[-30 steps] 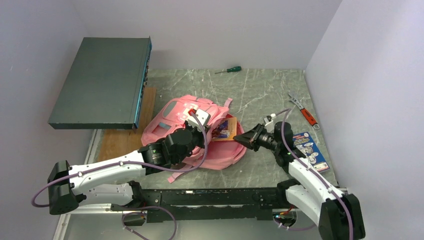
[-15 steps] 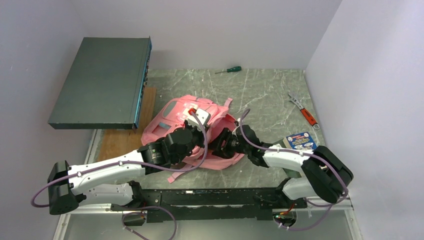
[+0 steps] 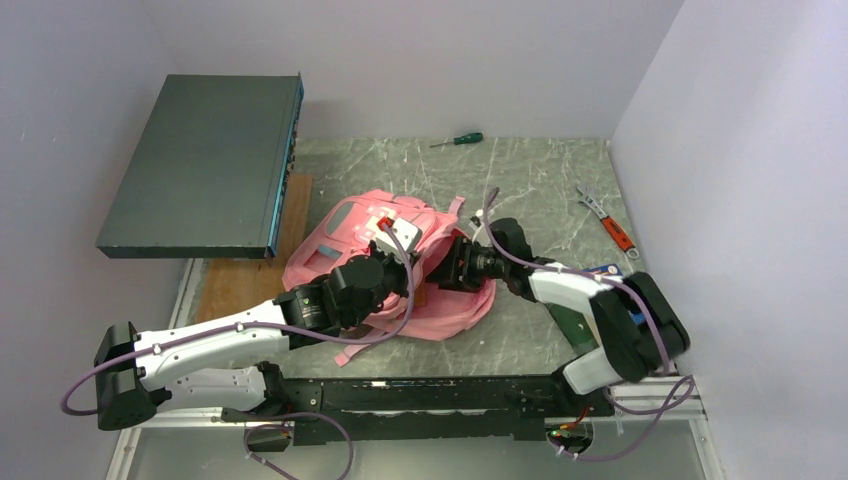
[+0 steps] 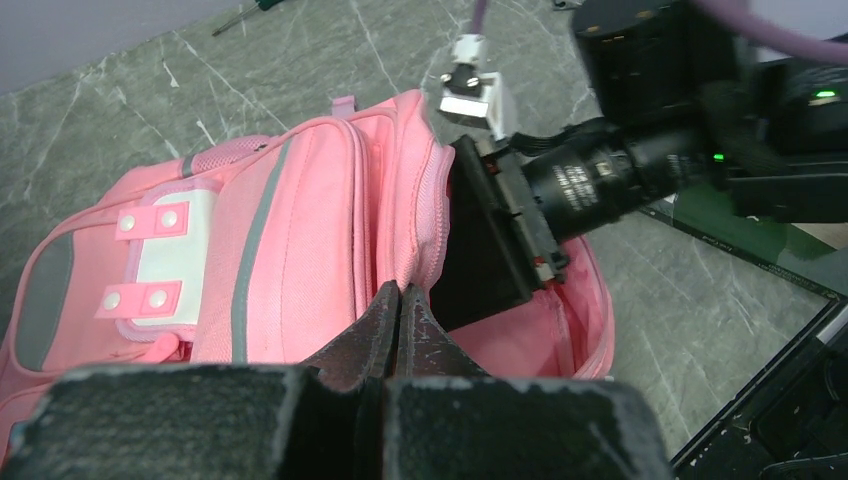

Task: Pack the student bag
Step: Place the book in the student bag.

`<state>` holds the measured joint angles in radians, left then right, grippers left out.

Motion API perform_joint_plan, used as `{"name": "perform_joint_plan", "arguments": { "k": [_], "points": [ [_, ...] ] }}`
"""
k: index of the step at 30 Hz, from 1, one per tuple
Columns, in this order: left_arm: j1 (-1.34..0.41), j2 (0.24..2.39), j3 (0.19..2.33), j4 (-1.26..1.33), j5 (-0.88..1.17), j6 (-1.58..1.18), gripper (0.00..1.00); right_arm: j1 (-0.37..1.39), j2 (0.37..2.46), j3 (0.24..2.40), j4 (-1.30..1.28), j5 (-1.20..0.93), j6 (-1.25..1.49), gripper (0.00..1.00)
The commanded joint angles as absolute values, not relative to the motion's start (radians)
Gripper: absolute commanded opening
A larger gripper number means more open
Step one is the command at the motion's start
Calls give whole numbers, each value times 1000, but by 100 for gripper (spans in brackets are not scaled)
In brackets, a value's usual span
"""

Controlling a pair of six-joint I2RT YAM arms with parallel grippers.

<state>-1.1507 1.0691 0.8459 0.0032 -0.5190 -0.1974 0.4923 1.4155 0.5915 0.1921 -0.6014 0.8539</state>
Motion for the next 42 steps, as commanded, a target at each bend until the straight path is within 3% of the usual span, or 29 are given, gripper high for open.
{"name": "perform_joint_plan", "arguments": {
  "k": [1,7,9,10,11,12,16,20,29,33,38,42],
  "points": [
    [-1144,1020,898,58,-541,-189,0,502,1551,651,383,-766,867,56],
    [-1146,1034,906,65,-535,-177,0,560,1678,678,570,-797,990,51],
    [-1147,1041,908,68,-537,-169,0,567,1697,645,663,-790,1060,36],
    [-1147,1041,908,71,-542,-165,0,562,1700,617,714,-774,1098,11],
    [-1147,1043,907,72,-548,-163,0,556,1697,580,762,-757,1143,1],
    [-1147,1044,905,74,-556,-160,0,546,1692,540,820,-744,1190,0],
    [-1147,1046,905,75,-589,-151,0,484,1671,348,1141,-681,1406,0],
    [-1147,1047,899,83,-598,-136,0,481,1650,274,1247,-530,1494,0],
    [-1155,1051,893,104,-596,-94,0,705,1622,412,1080,-83,1499,0],
    [-1160,1049,888,119,-600,-84,0,772,1577,475,876,97,1468,0],
    [-1172,1059,897,118,-623,-51,0,844,1586,587,654,152,1410,0],
    [-1173,1053,886,143,-611,-41,0,848,1621,659,481,38,1299,46]
  ]
}}
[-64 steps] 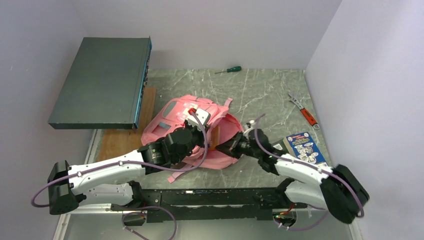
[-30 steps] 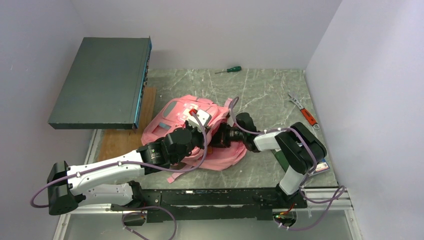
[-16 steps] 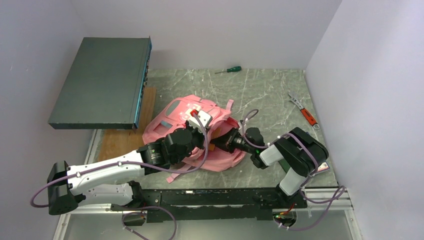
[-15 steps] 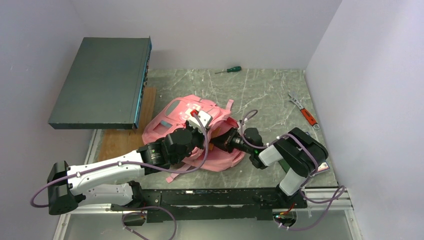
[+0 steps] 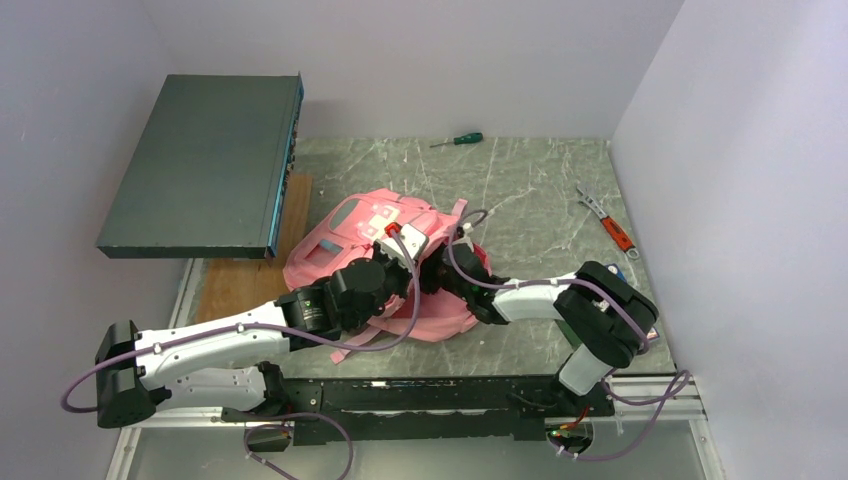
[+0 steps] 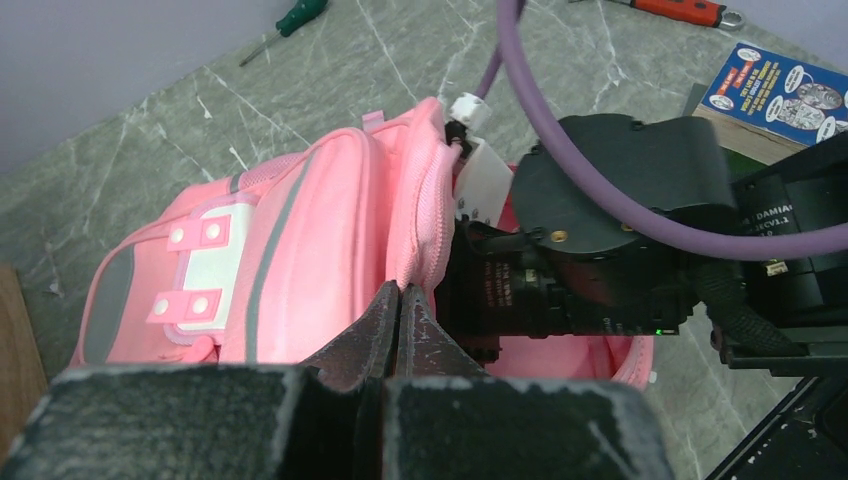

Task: Pack the student bag
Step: Place the book in the student bag.

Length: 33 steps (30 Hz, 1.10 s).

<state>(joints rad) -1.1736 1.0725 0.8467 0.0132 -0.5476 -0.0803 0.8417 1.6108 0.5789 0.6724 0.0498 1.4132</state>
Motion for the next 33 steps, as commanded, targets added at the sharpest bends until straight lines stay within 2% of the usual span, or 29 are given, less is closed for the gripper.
{"name": "perform_joint_plan", "arguments": {
  "k": [1,3,11,16,17,20,21,23,27,30,33],
  "points": [
    [-1173,1052,887,138,-609,-42,0,844,1613,653,461,16,1272,55],
    [-1173,1049,885,130,-609,-44,0,826,1580,623,438,-37,1211,60],
    [-1177,1035,870,124,-600,-48,0,765,1441,529,359,-180,1044,57],
    [-1180,1043,874,124,-579,-58,0,761,1537,543,471,-212,1032,55],
    [-1180,1044,876,123,-571,-65,0,760,1576,565,520,-219,1027,49],
    [-1185,1048,885,122,-536,-87,0,756,1729,672,692,-226,1015,11],
    [-1188,1048,890,115,-529,-96,0,752,1761,706,738,-203,1001,6],
    [-1197,1044,892,109,-520,-107,0,737,1812,762,834,-175,984,3],
    [-1201,1029,877,90,-543,-125,0,714,1811,779,852,-176,1002,6],
    [-1201,1011,842,113,-566,-122,0,692,1721,761,571,-173,968,24],
    [-1201,1012,810,137,-596,-121,0,659,1604,738,265,-180,894,36]
  ]
}}
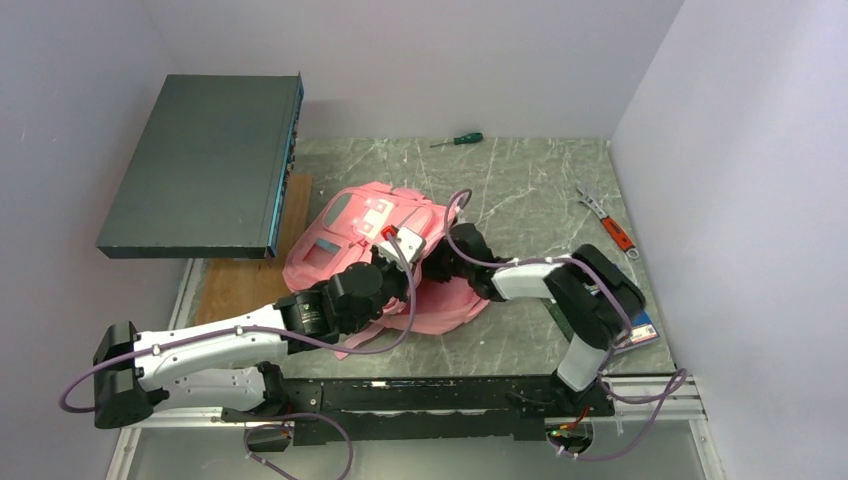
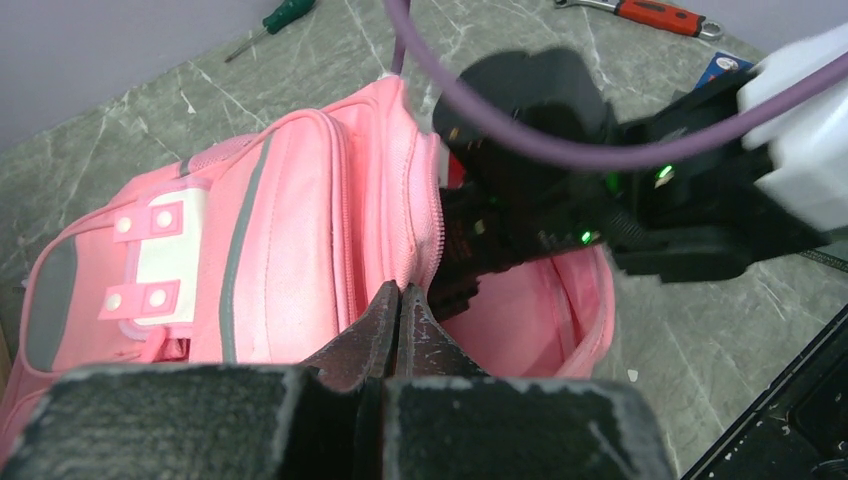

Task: Pack the student bag
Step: Place the book in the student bag, then pick up the book from the center of the board.

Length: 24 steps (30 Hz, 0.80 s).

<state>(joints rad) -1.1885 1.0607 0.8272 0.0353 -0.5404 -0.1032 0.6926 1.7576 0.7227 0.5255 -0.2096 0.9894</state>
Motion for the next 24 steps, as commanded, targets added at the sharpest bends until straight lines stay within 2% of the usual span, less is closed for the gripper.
{"name": "perform_joint_plan", "arguments": {
  "k": [1,4,7,10,12,16,17,19,20,24],
  "points": [
    [-1201,1019,806,146,-607,-118,0,650,1558,734,161,-182,864,37],
    [-1200,1051,811,154,-625,-111,0,649,1389,684,-74,-142,786,45],
    [-1200,1070,813,151,-630,-115,0,647,1164,642,-218,-98,732,57],
    [-1200,1082,815,136,-612,-122,0,627,1031,666,-381,-17,697,69],
    [-1200,1093,825,105,-594,-130,0,562,981,686,-480,29,684,72],
    [-1200,1123,850,36,-564,-153,0,366,922,696,-605,96,668,76],
    [-1200,1130,859,20,-551,-158,0,317,914,696,-633,130,687,79],
    [-1200,1140,873,3,-517,-165,0,211,901,697,-695,223,743,94],
    [-1200,1145,885,-18,-498,-172,0,148,896,691,-701,254,758,98],
    [-1200,1189,928,-69,-377,-204,0,-223,899,659,-649,214,767,99]
  ]
}}
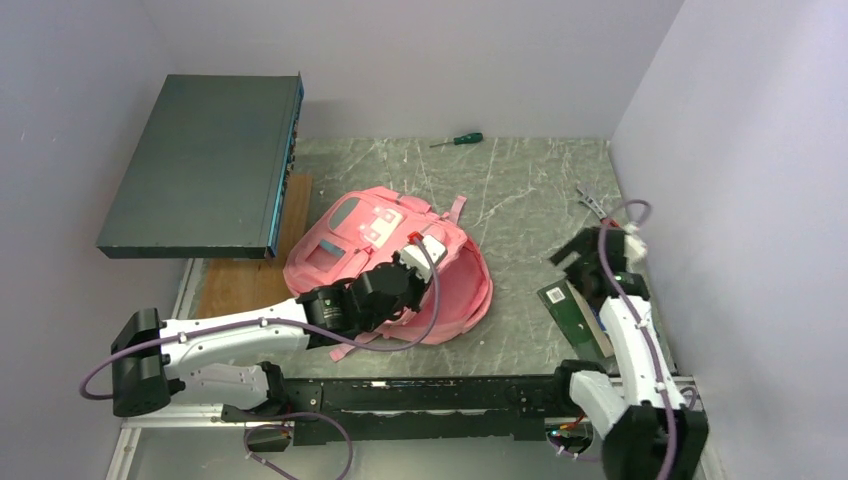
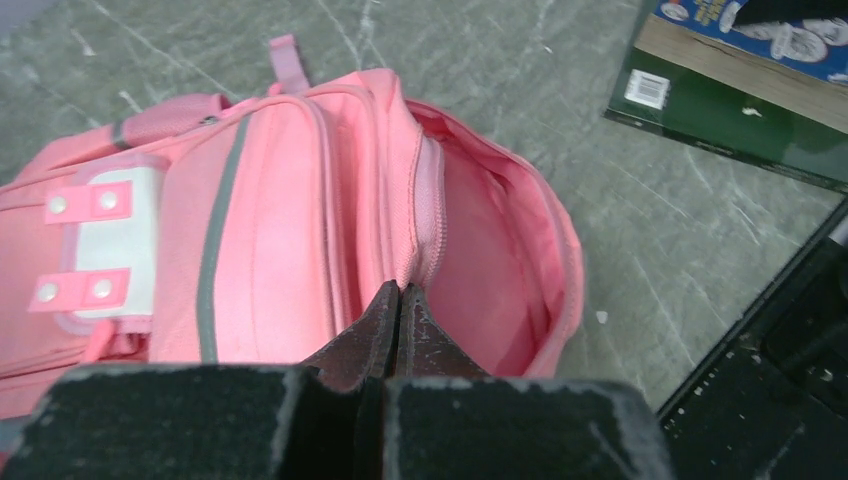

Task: Pack the student bag
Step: Pick up the book from the center of the board.

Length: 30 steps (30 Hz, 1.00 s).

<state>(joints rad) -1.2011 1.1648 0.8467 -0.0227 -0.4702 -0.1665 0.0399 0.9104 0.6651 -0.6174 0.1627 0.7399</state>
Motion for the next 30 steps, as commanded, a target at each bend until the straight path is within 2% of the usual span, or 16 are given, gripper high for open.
{"name": "perform_joint_plan", "arguments": {
  "k": [1,6,7,12,19,21,24,27,30],
  "points": [
    [-1200,1201,944,-90,-346,-216,0,-317,905,658,-638,183,757,99],
    [-1197,1246,1011,-182,-230,-245,0,-719,901,652,-649,157,711,99],
    [-1197,1249,1017,-190,-216,-245,0,-753,886,640,-651,166,721,99],
    [-1184,1284,1058,-251,-134,-274,0,-806,806,605,-658,288,760,99],
    [-1154,1319,1090,-313,-52,-342,2,-895,800,512,-583,241,779,99],
    [-1145,1316,1086,-311,-28,-354,10,-896,827,499,-568,232,763,99],
    [-1138,1309,1090,-308,-9,-353,32,-896,870,488,-534,178,724,99],
    [-1133,1289,1085,-291,10,-348,52,-892,910,491,-521,81,680,93],
    [-1121,1265,1084,-280,23,-342,68,-845,911,483,-506,9,658,84]
  ]
}}
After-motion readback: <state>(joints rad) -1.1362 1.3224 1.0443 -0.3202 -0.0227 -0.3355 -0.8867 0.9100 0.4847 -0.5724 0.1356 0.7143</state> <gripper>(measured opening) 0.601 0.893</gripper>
